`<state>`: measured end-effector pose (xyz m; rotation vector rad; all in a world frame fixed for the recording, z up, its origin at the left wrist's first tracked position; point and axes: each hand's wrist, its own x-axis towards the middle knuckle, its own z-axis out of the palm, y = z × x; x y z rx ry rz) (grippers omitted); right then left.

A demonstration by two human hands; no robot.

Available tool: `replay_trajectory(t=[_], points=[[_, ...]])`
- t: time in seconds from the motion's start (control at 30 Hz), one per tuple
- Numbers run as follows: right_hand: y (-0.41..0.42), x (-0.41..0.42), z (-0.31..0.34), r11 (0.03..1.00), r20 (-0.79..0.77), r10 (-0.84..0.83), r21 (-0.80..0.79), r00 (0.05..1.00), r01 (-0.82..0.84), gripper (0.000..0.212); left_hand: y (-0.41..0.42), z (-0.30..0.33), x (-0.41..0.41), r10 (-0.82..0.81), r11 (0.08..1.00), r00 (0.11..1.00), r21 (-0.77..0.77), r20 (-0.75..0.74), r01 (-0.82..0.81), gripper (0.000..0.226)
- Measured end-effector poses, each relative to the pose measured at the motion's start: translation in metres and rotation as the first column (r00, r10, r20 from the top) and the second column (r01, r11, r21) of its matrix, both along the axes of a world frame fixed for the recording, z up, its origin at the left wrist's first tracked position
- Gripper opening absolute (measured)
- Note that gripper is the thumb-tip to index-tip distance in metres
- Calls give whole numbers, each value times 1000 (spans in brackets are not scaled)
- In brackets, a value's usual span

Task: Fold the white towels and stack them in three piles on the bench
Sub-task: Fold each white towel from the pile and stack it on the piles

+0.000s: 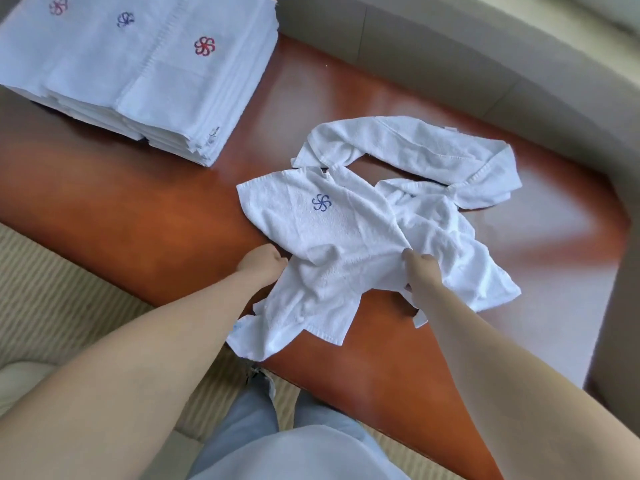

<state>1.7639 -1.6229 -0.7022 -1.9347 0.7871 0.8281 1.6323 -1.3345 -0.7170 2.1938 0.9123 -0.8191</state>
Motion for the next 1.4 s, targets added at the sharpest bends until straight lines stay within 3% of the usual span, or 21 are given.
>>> replay_trajectory(t=[0.07, 0.13, 0.27, 0.43, 0.53, 0.67, 0.73, 0.93, 1.0, 1.07, 1.17, 1.2, 1.33, 1.4], points=[[-3, -2, -5, 1000, -1, 10, 11, 1000, -10, 18, -11, -13, 13, 5, 1000, 999, 24, 47, -6, 24], [-6, -3, -9, 999, -2, 32, 33, 999, -32, 13, -23, -24, 23, 78, 997, 997, 8, -3, -78, 28], [-10, -8, -10, 999, -163, 47, 28, 985, -43, 13, -34, -36, 31, 238, 971, 968, -2, -84, -239, 25], [-14, -5, 3, 995, -196, 98, 29, 976, -94, 16, -17, -15, 29, 376, 925, 927, -58, 11, -375, 11], [-14, 2, 24, 994, -120, 106, 44, 987, -101, 17, 16, 18, 19, 535, 842, 838, -152, 110, -518, 8], [0, 4, 65, 994, 15, 61, 93, 998, -62, 23, 65, 74, -3, 724, 675, 673, -351, 149, -649, 26], [12, 2, 93, 985, 84, 29, 166, 996, -42, 17, 87, 104, -13, 769, 615, 621, -441, 152, -653, 21], [40, -9, 183, 901, 206, -106, 434, 973, 7, 16, 123, 186, -37, 784, 589, 568, -590, 252, -552, 7], [41, -23, 199, 921, 180, -20, 387, 983, -52, 8, 129, 207, -46, 772, 607, 562, -606, 297, -514, 8], [40, -35, 211, 943, 214, 84, 300, 973, -147, 31, 134, 224, -55, 762, 623, 554, -611, 335, -488, 12], [46, -45, 245, 932, 341, -48, 354, 939, -81, 19, 141, 251, -64, 749, 643, 540, -617, 384, -453, 13], [47, -48, 253, 917, 367, -100, 394, 925, -57, 25, 142, 261, -67, 741, 653, 538, -619, 403, -436, 12], [48, -66, 274, 949, 398, -3, 290, 917, -123, 22, 147, 283, -78, 700, 707, 501, -589, 509, -391, 16], [49, -72, 284, 955, 494, -49, 278, 868, -105, 20, 150, 289, -84, 695, 715, 469, -589, 545, -377, 17]])
